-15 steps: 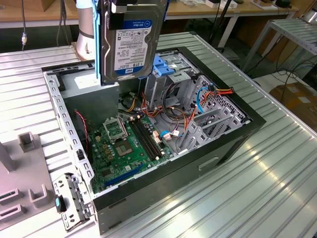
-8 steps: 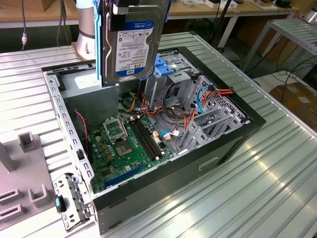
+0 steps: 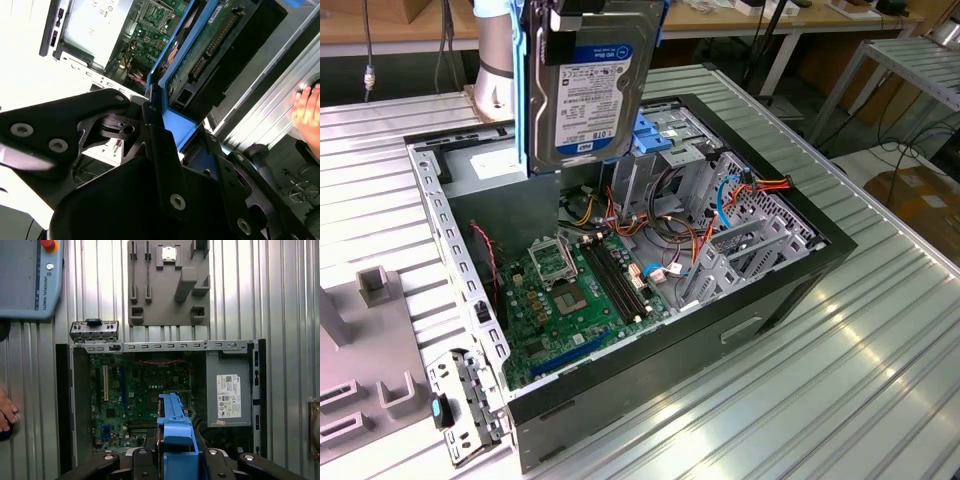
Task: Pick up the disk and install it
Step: 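Insert the disk into the insertion slot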
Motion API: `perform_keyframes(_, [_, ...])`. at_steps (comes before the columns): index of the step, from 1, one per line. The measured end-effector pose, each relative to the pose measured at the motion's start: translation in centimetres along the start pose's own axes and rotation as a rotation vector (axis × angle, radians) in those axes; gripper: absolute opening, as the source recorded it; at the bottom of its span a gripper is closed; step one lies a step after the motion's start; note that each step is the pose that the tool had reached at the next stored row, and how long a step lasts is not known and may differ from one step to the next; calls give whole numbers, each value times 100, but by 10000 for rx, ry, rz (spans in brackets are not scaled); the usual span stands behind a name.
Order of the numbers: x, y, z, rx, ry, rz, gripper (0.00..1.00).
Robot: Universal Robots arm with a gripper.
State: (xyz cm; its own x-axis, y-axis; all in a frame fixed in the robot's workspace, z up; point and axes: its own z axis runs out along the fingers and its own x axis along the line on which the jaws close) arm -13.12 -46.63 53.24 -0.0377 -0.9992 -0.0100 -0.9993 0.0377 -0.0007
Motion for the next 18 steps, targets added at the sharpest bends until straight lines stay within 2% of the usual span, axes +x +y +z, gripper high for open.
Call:
perform_keyframes(8, [26, -7, 0, 0, 0, 0, 37])
perform_keyframes(18, [93, -21, 0, 0, -1, 0, 37])
